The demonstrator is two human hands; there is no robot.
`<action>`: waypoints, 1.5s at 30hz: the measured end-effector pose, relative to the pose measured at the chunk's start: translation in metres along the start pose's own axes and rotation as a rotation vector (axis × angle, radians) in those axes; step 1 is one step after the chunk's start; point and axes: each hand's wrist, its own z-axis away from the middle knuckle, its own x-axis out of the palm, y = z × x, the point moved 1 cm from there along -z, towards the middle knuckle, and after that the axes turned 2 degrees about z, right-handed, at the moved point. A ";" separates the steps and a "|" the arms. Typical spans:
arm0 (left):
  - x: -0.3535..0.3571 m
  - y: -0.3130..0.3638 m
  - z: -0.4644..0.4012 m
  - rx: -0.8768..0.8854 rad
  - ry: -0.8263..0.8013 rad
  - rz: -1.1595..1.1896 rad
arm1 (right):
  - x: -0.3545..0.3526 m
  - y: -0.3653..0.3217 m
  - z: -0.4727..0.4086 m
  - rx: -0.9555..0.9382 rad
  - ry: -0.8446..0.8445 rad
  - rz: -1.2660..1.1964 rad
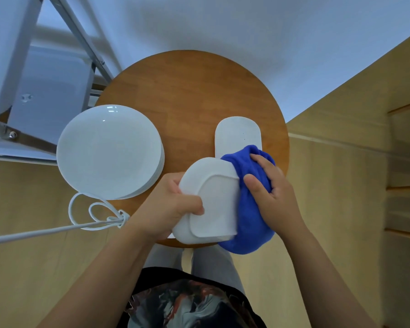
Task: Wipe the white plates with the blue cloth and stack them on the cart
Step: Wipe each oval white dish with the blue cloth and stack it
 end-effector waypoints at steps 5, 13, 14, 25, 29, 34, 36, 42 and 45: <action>-0.007 -0.002 -0.001 0.003 0.094 0.207 | -0.012 0.015 0.000 0.160 0.002 -0.269; 0.019 -0.030 -0.010 0.004 0.318 0.418 | 0.011 0.028 0.015 0.340 0.233 -0.550; 0.023 -0.032 -0.010 0.004 0.325 0.433 | 0.014 0.028 0.015 0.368 0.255 -0.570; 0.046 -0.035 -0.026 -0.256 0.367 0.304 | 0.061 -0.018 0.033 0.180 0.119 -0.076; 0.032 -0.035 -0.024 -0.260 0.297 0.472 | 0.057 -0.031 0.038 -0.105 -0.059 0.049; 0.012 -0.027 -0.023 -0.280 0.260 0.644 | 0.046 -0.016 0.052 -0.372 -0.117 0.218; 0.008 -0.027 -0.021 -0.263 0.245 0.612 | 0.043 -0.006 0.056 -0.392 -0.098 0.290; -0.008 -0.014 -0.013 0.012 0.222 0.634 | 0.010 0.036 0.043 0.106 0.027 0.125; -0.006 -0.008 -0.011 0.024 0.168 0.448 | -0.008 0.020 0.039 0.021 0.243 -0.033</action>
